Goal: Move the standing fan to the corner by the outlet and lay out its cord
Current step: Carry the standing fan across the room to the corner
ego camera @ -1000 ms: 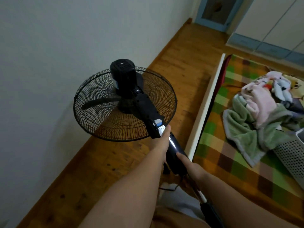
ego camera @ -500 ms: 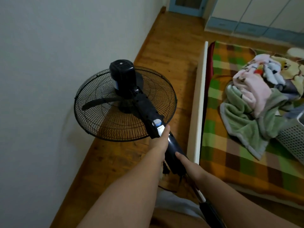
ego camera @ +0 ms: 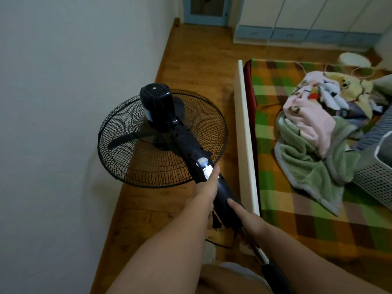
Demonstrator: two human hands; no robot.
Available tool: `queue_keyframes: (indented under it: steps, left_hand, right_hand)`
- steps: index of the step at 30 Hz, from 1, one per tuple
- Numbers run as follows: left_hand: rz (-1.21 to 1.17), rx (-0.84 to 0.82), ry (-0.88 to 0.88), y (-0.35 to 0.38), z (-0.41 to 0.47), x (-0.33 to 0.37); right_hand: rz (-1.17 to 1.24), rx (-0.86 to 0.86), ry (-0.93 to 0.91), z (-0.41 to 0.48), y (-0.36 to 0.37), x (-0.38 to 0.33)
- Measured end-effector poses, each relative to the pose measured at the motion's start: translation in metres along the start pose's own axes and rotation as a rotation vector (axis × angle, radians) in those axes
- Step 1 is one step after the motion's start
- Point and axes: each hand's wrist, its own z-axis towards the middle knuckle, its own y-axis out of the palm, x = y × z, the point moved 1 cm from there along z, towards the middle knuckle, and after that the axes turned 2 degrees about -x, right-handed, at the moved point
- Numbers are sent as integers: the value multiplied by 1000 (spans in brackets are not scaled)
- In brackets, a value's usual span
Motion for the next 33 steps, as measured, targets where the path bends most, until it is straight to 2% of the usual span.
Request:
queue_keyframes:
  steps: [11, 24, 29, 33]
  left_hand:
    - [93, -99, -2, 4, 65, 84]
    - [237, -157, 25, -45, 160, 234]
    - [268, -193, 21, -41, 180, 267]
    - [283, -200, -4, -32, 199, 293]
  right_hand:
    - [82, 93, 0, 45, 8, -80]
    - [111, 246, 48, 126, 73, -220]
    - [83, 289, 116, 141, 71, -251]
    - [151, 280, 93, 161, 64, -273]
